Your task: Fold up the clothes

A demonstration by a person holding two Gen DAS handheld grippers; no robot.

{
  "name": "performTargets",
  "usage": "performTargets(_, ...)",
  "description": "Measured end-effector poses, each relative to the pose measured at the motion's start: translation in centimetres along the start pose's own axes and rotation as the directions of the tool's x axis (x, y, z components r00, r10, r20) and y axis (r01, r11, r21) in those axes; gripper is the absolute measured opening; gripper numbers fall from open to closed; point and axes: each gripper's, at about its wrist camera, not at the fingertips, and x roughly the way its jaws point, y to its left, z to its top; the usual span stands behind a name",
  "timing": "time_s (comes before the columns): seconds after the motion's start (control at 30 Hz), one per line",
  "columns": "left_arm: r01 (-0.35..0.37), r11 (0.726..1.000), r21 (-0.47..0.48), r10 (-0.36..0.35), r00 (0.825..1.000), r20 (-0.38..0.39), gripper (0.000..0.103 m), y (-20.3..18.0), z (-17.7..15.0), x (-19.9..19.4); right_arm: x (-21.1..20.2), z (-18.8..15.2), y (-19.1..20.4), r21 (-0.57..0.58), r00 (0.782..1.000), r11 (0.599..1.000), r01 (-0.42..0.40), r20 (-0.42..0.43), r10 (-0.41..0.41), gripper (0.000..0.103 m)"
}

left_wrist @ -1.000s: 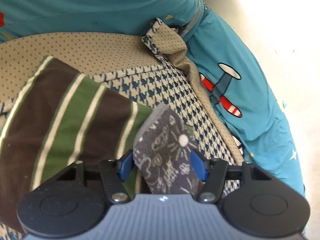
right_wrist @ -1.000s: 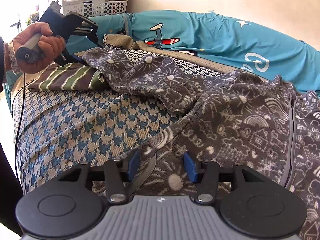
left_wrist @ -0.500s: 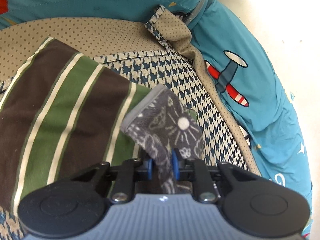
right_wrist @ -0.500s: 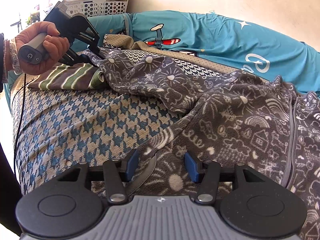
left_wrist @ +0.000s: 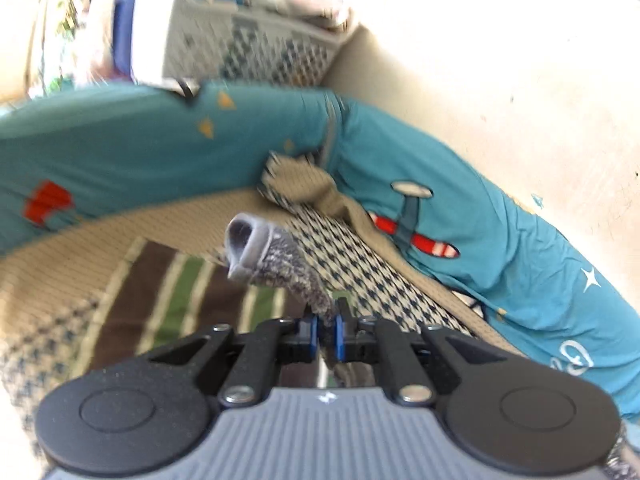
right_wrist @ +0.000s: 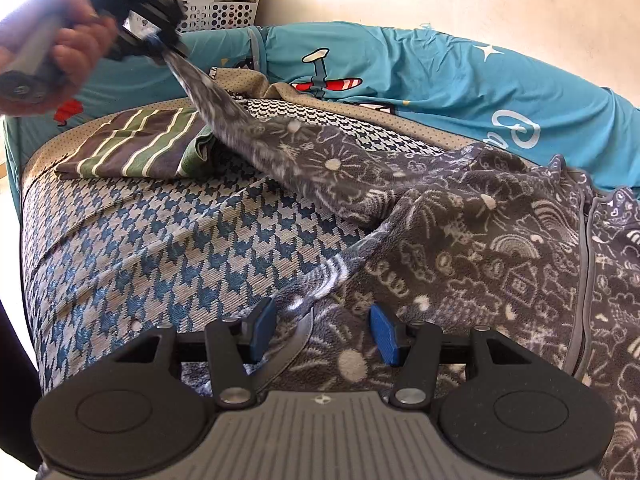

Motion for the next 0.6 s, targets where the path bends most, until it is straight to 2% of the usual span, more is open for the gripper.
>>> performTargets(0.1, -0.068, 0.998, 0.019, 0.068, 0.998, 0.0, 0.007, 0.4, -0.5, -1.1, 0.0, 0.0, 0.0, -0.001, 1.0, 1.0, 0.001, 0.001, -0.001, 0.052)
performTargets(0.17, -0.144, 0.989, 0.015, 0.145, 0.988, -0.055, 0.011, 1.2, -1.0, -0.5, 0.0, -0.1, 0.1, -0.002, 1.0, 1.0, 0.003, 0.002, -0.003, 0.052)
performTargets(0.27, -0.24, 0.969, -0.064, 0.221, 0.95, -0.221, 0.02, 3.5, -1.5, 1.9, 0.0, -0.1, 0.1, -0.004, 1.0, 1.0, 0.004, 0.001, -0.004, 0.052)
performTargets(0.3, -0.264, 0.961, -0.082, 0.238, 0.94, -0.245, 0.02, 4.1, -1.6, 2.3, 0.0, -0.1, 0.1, -0.003, 1.0, 1.0, 0.004, 0.001, -0.004, 0.052)
performTargets(0.33, -0.272, 0.958, -0.094, 0.241, 0.938, -0.251, 0.022, 4.4, -1.6, 2.4, 0.0, -0.1, 0.1, -0.002, 1.0, 1.0, 0.003, 0.001, -0.003, 0.052)
performTargets(0.4, -0.27, 0.958, -0.093, 0.245, 0.945, -0.219, 0.03, 4.3, -1.4, 1.9, -0.1, -0.1, 0.1, 0.001, 1.0, 1.0, 0.002, 0.0, -0.002, 0.052)
performTargets(0.47, -0.282, 0.956, -0.08, 0.266, 0.95, -0.165, 0.056, 3.7, -1.2, 1.0, -0.1, 0.0, 0.1, 0.001, 1.0, 1.0, 0.002, 0.0, -0.002, 0.052)
performTargets(0.57, -0.292, 0.954, -0.068, 0.286, 0.954, -0.094, 0.072, 2.6, -1.0, -0.1, -0.4, -0.1, 0.2, -0.008, 1.0, 1.0, 0.008, -0.001, -0.008, 0.052)
performTargets(0.6, -0.3, 0.952, -0.062, 0.296, 0.953, -0.07, 0.074, 2.2, -0.9, -0.5, -0.5, -0.2, 0.3, -0.012, 1.0, 1.0, 0.008, -0.002, -0.008, 0.052)
